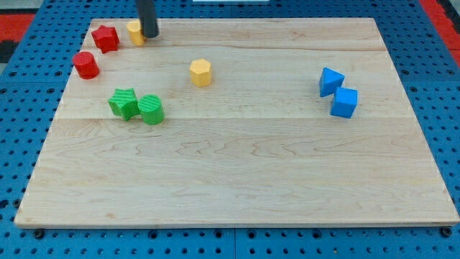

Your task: Push the hexagon to the right of the red circle

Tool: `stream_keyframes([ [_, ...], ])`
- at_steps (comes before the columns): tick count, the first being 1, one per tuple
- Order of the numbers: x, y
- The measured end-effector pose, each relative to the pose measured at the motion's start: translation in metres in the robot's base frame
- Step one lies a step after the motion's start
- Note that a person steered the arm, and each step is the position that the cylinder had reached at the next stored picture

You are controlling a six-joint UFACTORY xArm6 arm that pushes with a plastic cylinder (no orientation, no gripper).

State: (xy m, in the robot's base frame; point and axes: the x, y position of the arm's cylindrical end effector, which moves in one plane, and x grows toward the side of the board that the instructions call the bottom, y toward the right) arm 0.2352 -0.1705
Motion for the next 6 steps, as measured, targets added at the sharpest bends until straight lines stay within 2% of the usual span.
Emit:
stream_keyframes([
  [1, 0.0, -0.036],
  [3, 0.002, 0.142],
  [4, 0.047, 0.191],
  [5, 0.093, 0.193],
  [6, 0.115, 0.165],
])
